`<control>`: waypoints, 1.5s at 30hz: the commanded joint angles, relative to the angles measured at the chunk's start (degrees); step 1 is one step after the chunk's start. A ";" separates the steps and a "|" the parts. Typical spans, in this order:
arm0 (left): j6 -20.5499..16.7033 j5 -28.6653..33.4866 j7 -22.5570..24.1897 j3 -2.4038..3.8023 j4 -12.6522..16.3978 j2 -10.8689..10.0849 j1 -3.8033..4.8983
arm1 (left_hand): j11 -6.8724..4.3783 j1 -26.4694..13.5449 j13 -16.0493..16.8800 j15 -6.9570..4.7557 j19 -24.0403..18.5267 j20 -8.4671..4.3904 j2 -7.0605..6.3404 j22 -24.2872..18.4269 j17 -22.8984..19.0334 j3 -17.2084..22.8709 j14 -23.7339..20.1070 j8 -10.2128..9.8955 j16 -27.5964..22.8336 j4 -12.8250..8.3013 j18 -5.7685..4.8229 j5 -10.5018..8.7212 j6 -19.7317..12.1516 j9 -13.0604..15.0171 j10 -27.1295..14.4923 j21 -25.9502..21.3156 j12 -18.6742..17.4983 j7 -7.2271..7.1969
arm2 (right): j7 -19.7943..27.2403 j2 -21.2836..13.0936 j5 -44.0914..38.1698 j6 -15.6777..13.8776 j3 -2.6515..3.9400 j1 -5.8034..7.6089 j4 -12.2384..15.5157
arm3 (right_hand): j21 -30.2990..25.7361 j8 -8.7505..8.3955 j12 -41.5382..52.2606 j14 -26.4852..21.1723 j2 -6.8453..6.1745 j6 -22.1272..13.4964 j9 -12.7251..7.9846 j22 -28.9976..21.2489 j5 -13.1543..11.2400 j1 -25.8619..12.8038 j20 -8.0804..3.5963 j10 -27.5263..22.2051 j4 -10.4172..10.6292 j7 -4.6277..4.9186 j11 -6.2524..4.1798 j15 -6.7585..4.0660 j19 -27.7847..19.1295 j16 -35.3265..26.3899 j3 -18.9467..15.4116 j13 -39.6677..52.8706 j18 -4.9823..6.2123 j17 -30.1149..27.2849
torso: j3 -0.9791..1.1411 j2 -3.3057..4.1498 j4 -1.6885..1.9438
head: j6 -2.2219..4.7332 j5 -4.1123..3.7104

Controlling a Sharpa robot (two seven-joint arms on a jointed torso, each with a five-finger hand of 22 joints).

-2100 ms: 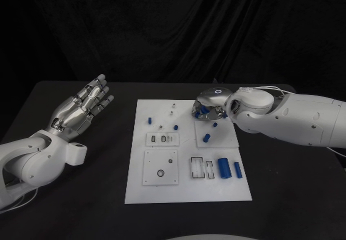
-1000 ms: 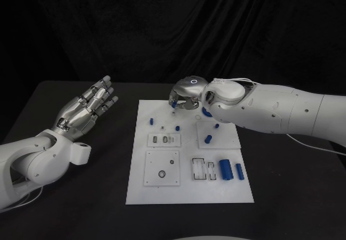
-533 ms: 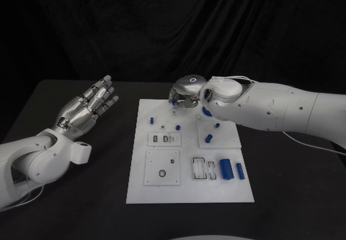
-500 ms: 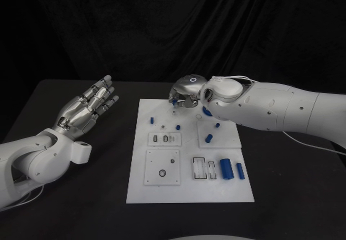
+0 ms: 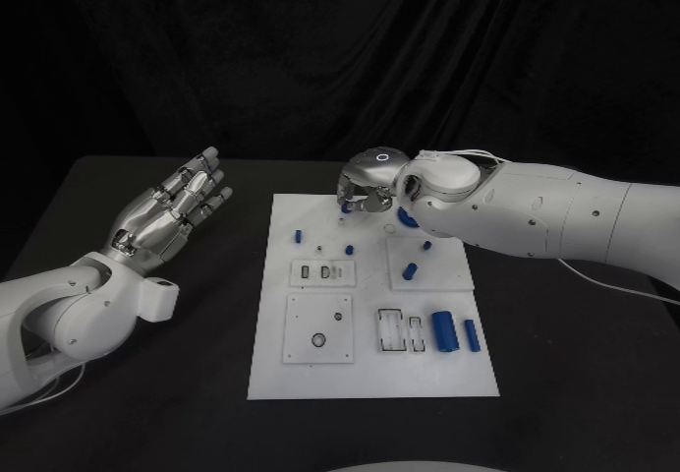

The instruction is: Assemble the parts on the task board

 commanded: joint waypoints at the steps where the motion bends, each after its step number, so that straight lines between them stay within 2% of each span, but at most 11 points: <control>1: 0.71 0.28 14.09 0.05 -0.01 0.11 0.12 | 0.48 0.77 -0.02 0.40 -0.05 0.31 -0.07 -0.07 -0.07 0.24 -0.13 -0.02 -0.21 -0.12 -0.15 0.26 -0.07 0.07 -0.07 -0.20 -0.10 0.51 | -0.43 -0.33 -0.15 -0.77 0.03 -0.16 0.34 | 0.12 0.11 -0.34 -0.17 -0.11 0.19 0.13 0.08 0.27 -0.92 0.11 0.20 0.33 -0.16 -0.15 0.26 -0.22 -0.03 -0.10 0.05 -1.04 0.00 | 0.01 0.01 -0.07 | -0.09 0.07; 4: 0.72 0.28 13.99 0.05 -0.11 0.14 0.12 | 0.47 0.83 -0.03 0.43 -0.05 0.36 -0.07 -0.07 -0.07 0.27 -0.13 -0.02 -0.21 -0.13 -0.14 0.32 -0.07 0.07 -0.09 -0.20 -0.12 0.54 | -0.49 -0.51 -0.15 -0.54 0.03 -0.18 0.43 | -0.08 -0.78 -1.14 -0.36 -0.51 -1.31 0.08 0.09 0.14 -1.50 0.14 -0.55 0.68 -0.36 0.00 0.33 -0.36 -0.30 -0.38 -0.08 -1.02 -0.32 | 0.00 -0.01 -0.05 | -0.11 0.03; 8: 0.73 0.28 13.87 0.05 -0.29 0.20 0.12 | 0.41 1.06 -0.05 0.48 -0.05 0.48 -0.10 -0.07 -0.07 0.34 -0.13 -0.06 -0.21 -0.19 -0.09 0.49 -0.24 0.04 -0.16 -0.20 -0.16 0.55 | -1.31 -0.73 -0.15 0.47 0.02 -0.21 0.48 | -2.31 -3.85 -4.33 -1.89 -1.49 -7.42 -1.20 -1.67 -1.98 -3.01 0.49 -5.50 1.54 -2.86 0.32 0.86 -2.01 -2.34 -1.42 -0.21 -0.53 -3.00 | 0.00 -0.02 -0.02 | -0.14 -0.08; 11: 0.78 0.28 13.80 0.05 -0.43 0.25 0.11 | 0.40 1.15 -0.05 0.49 -0.05 0.51 -0.11 -0.07 -0.07 0.37 -0.13 -0.07 -0.21 -0.21 -0.07 0.58 -0.24 0.04 -0.16 -0.20 -0.16 0.55 | -2.11 -0.96 -0.15 0.42 0.02 -0.23 0.52 | -9.19 -4.22 -6.54 -6.63 -1.54 -24.78 -5.96 -7.36 -3.59 -4.15 1.08 -16.10 1.18 -6.78 0.40 1.26 -7.09 -7.69 -4.43 -0.08 0.74 -9.93 | 0.02 -0.03 -0.01 | -0.09 -0.11; 14: 0.86 0.28 13.73 0.05 -0.50 0.22 0.11 | 0.41 1.24 -0.06 0.50 -0.05 0.54 -0.12 -0.07 -0.07 0.40 -0.13 -0.07 -0.21 -0.24 -0.05 0.67 -0.27 0.04 -0.17 -0.20 -0.16 0.55 | -2.39 -1.54 -0.15 -1.50 0.02 -0.23 0.76 | -12.57 -4.43 -6.56 -8.82 -1.10 -28.70 -7.21 -10.19 -3.31 -4.05 1.21 -17.35 0.88 -7.23 0.29 1.35 -9.37 -10.32 -5.21 0.18 1.40 -13.46 | 0.02 -0.06 0.02 | 0.05 -0.07; 22: 1.06 0.28 13.57 0.05 -0.52 -0.42 0.11 | 0.42 1.65 -0.05 0.54 -0.05 0.64 -0.16 -0.07 -0.07 0.52 -0.13 -0.07 -0.21 -0.36 0.03 1.04 -0.29 0.04 -0.17 -0.20 -0.16 0.56 | -1.75 -7.52 1.37 -9.24 0.16 1.11 5.67 | -12.64 -2.89 -5.10 -7.86 0.46 -21.03 -6.64 -8.64 -0.87 -3.38 1.07 -11.53 -0.03 -5.09 0.25 1.16 -7.74 -9.63 -6.48 3.26 1.12 -12.21 | 0.03 -0.20 -0.25 | 0.27 0.39; 30: 1.08 0.28 13.37 0.05 -0.86 -0.77 0.10 | 0.42 2.17 -0.06 0.68 -0.05 0.81 -0.19 -0.07 -0.07 0.68 -0.13 -0.06 -0.21 -0.50 0.09 1.56 -0.28 0.04 -0.19 -0.20 -0.17 0.56 | -4.50 -17.90 1.86 -5.54 0.02 2.89 14.44 | -11.94 0.05 11.88 -6.90 0.72 -8.90 -5.26 -5.98 0.05 -3.94 0.04 3.29 0.75 -0.46 -1.66 -0.29 -6.04 -9.70 -6.91 15.98 0.52 -11.63 | -0.12 -0.23 -0.47 | 0.33 0.54; 32: 1.19 0.28 13.34 0.05 -1.11 -0.65 0.09 | 0.42 2.34 -0.06 0.79 -0.05 0.89 -0.17 -0.07 -0.07 0.75 -0.13 -0.07 -0.21 -0.53 0.11 1.73 -0.37 0.03 -0.20 -0.20 -0.17 0.56 | -5.38 -19.86 1.90 -4.21 -0.02 2.99 15.81 | -10.15 -1.34 33.24 -4.97 0.52 -7.78 -5.68 -2.98 0.35 -3.43 -0.57 -5.82 0.88 -1.30 -3.58 -0.98 -4.73 -5.83 -7.30 35.34 -0.06 -5.85 | -0.08 -0.20 -0.46 | 0.32 0.54; 33: 1.27 0.28 13.31 0.06 -1.26 -0.59 0.08 | 0.43 2.43 -0.07 0.82 -0.05 0.94 -0.16 -0.07 -0.07 0.79 -0.13 -0.07 -0.21 -0.55 0.11 1.84 -0.36 0.03 -0.21 -0.20 -0.18 0.58 | -5.88 -20.74 1.91 -3.59 -0.03 3.01 16.37 | -6.09 -1.92 38.80 -2.65 0.92 -7.96 -5.80 1.19 -0.16 -5.20 -0.93 -5.86 2.55 -0.45 -2.89 -0.83 -2.27 -0.77 -7.57 40.50 -0.69 2.02 | -0.03 -0.18 -0.48 | 0.33 0.55; 38: 1.68 0.28 13.16 0.06 -2.04 -0.12 0.06 | 0.50 2.75 -0.07 1.04 -0.05 1.15 -0.13 -0.07 -0.07 0.96 -0.13 -0.04 -0.21 -0.59 0.12 2.19 -0.23 0.06 -0.23 -0.20 -0.19 0.79 | -8.25 -23.35 1.94 -2.18 -0.07 2.84 17.57 | 5.44 -3.25 72.00 4.49 0.85 -7.93 -5.80 13.31 -0.80 -7.50 -1.03 17.96 4.80 0.46 -3.77 -1.01 3.38 14.41 -8.88 75.92 -3.18 26.62 | 0.05 -0.22 -0.48 | 0.23 -0.14; 45: 2.29 0.28 13.00 0.06 -2.66 0.44 0.04 | 0.43 3.00 -0.06 1.31 -0.05 1.40 -0.16 -0.07 -0.07 1.06 -0.13 0.00 -0.21 -0.59 0.13 2.35 -0.03 0.09 -0.22 -0.20 -0.18 1.01 | -10.51 -23.64 1.95 -0.79 -0.09 2.09 16.52 | 11.57 -3.27 79.86 8.55 0.42 -7.60 -5.55 19.44 -1.15 -10.93 -1.05 29.61 7.13 0.44 -4.10 -1.09 6.70 20.01 -11.10 86.07 -4.46 36.43 | 0.05 -0.22 -0.43 | 0.13 -0.29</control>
